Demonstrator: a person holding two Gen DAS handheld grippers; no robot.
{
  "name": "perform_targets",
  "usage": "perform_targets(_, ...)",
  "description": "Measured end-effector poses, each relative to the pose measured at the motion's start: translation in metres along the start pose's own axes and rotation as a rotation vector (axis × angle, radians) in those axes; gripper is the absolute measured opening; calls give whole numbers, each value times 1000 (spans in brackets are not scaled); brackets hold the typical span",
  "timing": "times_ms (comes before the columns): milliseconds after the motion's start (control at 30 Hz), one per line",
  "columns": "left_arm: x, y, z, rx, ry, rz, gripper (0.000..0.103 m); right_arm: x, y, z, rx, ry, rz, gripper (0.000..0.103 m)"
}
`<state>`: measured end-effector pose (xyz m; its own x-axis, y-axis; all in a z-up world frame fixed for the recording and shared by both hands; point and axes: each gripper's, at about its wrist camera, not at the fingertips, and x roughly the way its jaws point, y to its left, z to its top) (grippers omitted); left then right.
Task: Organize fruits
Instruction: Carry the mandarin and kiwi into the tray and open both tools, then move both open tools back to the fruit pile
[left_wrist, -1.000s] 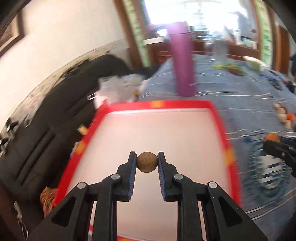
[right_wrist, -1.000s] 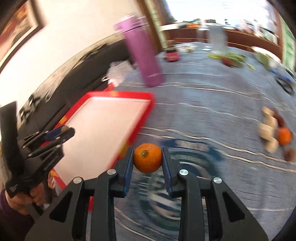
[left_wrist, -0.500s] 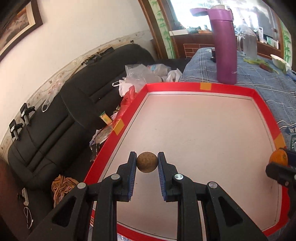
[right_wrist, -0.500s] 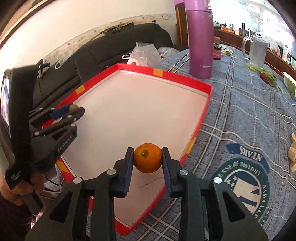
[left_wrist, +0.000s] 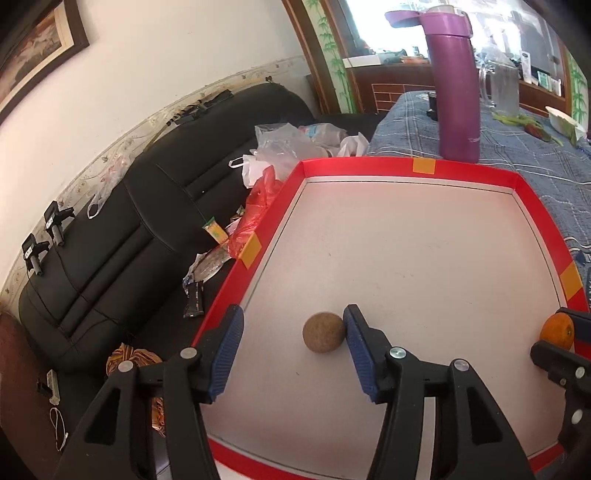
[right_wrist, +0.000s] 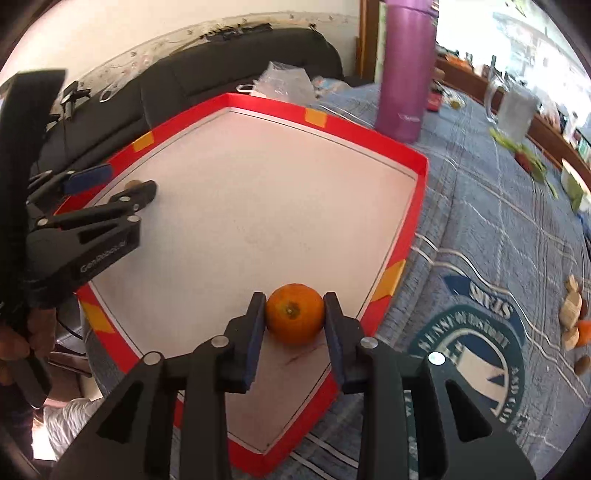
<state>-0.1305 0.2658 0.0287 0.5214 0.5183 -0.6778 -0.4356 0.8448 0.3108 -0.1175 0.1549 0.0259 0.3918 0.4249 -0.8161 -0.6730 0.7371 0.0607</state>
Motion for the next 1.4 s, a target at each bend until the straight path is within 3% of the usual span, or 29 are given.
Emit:
perform_targets(133, -8, -6, 0, 9, -3, -74, 58, -10, -17, -11, 36, 18, -36, 33)
perform_targets(267, -16, -24, -1, 50, -20, -81, 64, -20, -21, -20, 45, 14, -75, 35)
perform_targets(433, -24, -34, -1, 71, -32, -103, 64, -48, -20, -16, 63, -78, -148, 48)
perform_targets(633, -35, -38, 1, 76, -53, -104, 64, -82, -30, -10, 117, -161, -257, 50)
perform_targets(933, -53, -60, 2, 125, -84, -136, 65, -113, -64, -18, 215, -200, -398, 53)
perform_targets(1167, -71, -87, 4, 185, -104, -169, 67, -132, -120, -35, 357, -198, -543, 58)
perform_targets(1400, -92, -129, 12, 263, -127, -243, 68, -149, -187, -71, 511, -163, -628, 58)
